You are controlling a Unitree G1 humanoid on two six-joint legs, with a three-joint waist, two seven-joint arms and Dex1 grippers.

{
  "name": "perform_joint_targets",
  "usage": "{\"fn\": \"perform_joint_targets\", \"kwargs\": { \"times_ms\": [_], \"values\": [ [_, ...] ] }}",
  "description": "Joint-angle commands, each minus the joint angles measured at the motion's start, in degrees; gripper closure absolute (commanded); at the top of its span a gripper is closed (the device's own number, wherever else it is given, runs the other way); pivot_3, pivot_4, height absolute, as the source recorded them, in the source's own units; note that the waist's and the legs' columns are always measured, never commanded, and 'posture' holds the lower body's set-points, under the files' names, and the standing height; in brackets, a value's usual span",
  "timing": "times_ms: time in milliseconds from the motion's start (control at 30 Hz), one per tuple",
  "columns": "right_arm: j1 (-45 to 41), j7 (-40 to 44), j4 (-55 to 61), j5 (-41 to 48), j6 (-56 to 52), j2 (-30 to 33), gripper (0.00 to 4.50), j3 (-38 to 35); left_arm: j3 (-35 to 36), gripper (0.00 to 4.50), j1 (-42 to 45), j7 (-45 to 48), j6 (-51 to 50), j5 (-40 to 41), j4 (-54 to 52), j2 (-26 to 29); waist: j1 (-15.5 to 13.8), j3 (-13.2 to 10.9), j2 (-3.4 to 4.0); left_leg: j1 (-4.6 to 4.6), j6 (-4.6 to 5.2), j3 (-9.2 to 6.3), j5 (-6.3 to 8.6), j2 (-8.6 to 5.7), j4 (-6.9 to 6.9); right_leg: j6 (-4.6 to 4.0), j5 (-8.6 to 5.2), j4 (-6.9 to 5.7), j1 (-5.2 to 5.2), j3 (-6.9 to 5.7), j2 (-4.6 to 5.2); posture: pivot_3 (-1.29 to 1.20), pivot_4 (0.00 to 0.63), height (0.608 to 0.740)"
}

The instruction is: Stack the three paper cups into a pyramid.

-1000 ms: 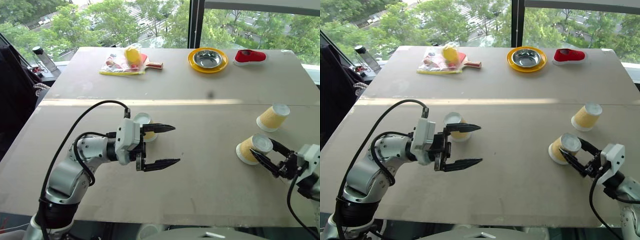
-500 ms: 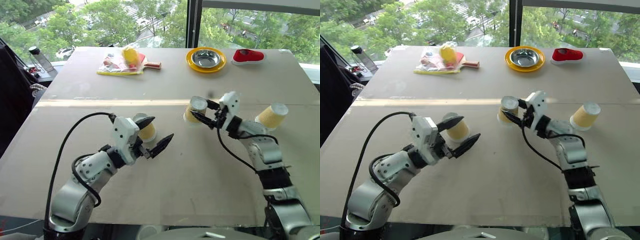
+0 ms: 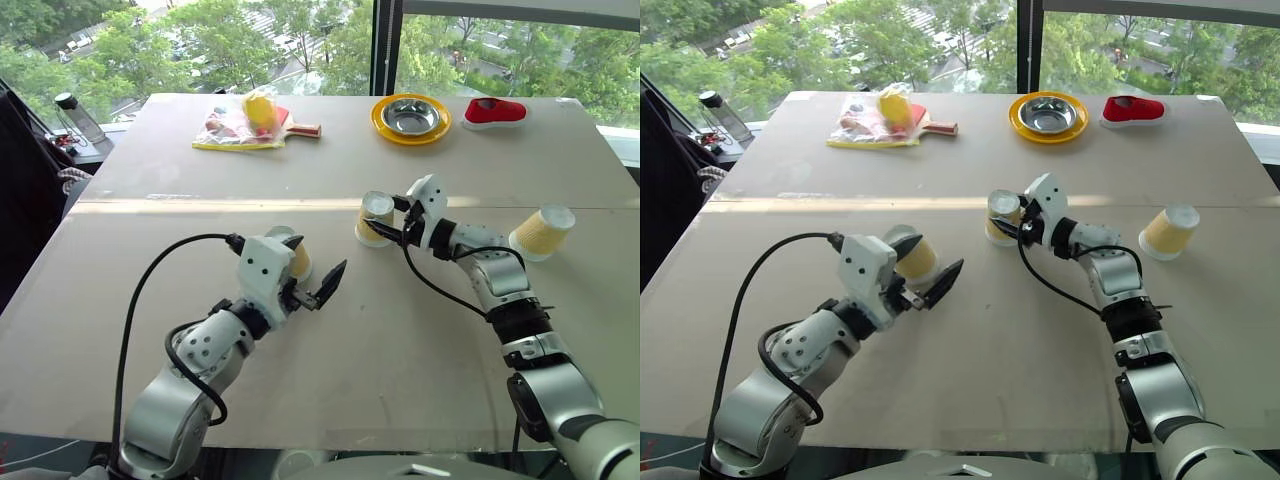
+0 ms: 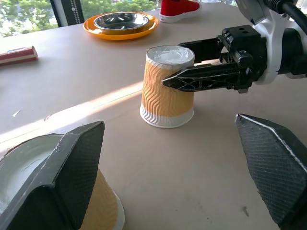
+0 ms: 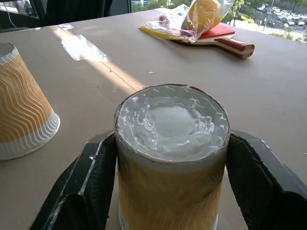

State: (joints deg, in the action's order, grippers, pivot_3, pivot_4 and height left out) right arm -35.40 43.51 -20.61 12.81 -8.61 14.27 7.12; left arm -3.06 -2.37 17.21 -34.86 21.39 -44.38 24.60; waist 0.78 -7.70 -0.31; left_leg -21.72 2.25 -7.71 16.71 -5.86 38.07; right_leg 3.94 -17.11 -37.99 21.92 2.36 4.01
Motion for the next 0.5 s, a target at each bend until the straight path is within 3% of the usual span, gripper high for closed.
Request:
{"fn": "perform_joint_targets", "kwargs": {
  "times_ms": [33, 333, 500],
  "values": [
    [2.1, 0.4, 7.3, 2.5, -0.6, 1.1, 0.04, -2.8, -0.5, 0.00, 1.3, 0.4, 0.5, -0.5, -0.6, -0.1, 0.1, 0.0, 0.00, -0.01, 0.00, 0.01, 0.00, 0.00, 0.00, 0.00, 0.00, 0.00, 0.01, 0.01, 0.00, 0.00, 0.150, 0.740],
    [15.6, -2.3, 25.6, 3.4, -3.7, 6.1, 0.04, -5.2, -2.6, 0.00, 5.2, 4.8, 2.8, -0.6, 2.7, 0.7, -0.1, 0.0, 0.00, -0.02, -0.01, 0.00, 0.01, 0.00, -0.01, 0.00, 0.00, 0.00, 0.00, 0.02, 0.01, 0.00, 0.150, 0.740],
    [23.1, -10.0, 32.3, 0.2, 4.4, 5.7, 0.04, -11.2, -6.4, 0.00, 11.7, 11.1, 4.8, 1.1, 7.2, -0.2, -0.4, 0.0, 0.00, -0.02, -0.01, -0.04, 0.01, 0.00, 0.02, 0.01, 0.00, 0.00, -0.01, 0.02, 0.01, 0.00, 0.150, 0.740]
  ]
}}
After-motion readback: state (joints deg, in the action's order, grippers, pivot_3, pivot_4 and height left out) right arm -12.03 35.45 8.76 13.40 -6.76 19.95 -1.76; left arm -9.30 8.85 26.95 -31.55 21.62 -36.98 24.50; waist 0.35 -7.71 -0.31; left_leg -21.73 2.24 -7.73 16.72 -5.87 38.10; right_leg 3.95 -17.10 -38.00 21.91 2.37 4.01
